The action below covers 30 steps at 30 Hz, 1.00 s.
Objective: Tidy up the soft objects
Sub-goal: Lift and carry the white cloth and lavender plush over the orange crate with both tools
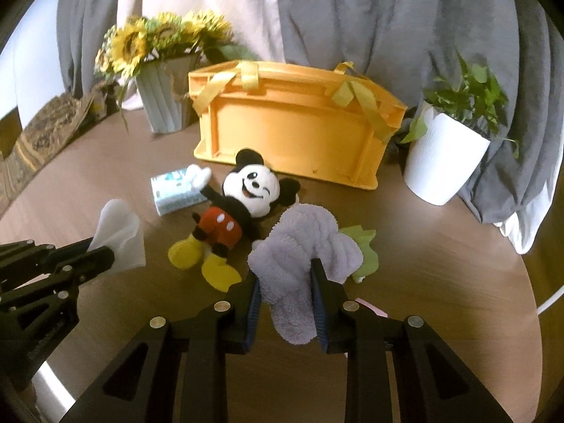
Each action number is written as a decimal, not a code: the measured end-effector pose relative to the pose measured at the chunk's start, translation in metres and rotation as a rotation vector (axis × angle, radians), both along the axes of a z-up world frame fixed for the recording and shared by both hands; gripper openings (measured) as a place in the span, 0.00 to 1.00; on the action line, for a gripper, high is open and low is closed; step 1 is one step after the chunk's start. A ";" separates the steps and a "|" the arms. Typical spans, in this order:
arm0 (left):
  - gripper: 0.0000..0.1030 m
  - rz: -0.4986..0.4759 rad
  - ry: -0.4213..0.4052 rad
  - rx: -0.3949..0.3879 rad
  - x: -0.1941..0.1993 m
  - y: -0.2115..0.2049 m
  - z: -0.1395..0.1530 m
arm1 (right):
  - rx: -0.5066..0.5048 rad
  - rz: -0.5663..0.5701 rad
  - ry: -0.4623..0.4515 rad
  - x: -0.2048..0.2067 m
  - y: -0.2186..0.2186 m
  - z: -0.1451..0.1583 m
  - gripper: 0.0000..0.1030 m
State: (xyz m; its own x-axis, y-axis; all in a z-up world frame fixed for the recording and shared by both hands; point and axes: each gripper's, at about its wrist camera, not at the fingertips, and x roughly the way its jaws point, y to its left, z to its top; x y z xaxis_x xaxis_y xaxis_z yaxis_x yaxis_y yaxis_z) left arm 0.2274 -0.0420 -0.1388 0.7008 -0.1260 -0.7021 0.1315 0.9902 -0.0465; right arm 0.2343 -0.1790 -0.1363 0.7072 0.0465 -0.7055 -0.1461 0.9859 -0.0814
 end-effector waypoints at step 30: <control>0.13 -0.096 -0.342 -0.039 0.023 -0.005 0.116 | 0.097 -0.110 -0.294 0.007 -0.011 0.107 0.26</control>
State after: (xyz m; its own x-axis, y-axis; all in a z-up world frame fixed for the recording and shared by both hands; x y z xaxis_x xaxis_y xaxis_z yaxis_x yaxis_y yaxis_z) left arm 0.2503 -0.0467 -0.0227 0.8781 -0.2248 -0.4224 0.2384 0.9709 -0.0211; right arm 0.2417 -0.1903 -0.0297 0.8844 0.0157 -0.4664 -0.0225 0.9997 -0.0089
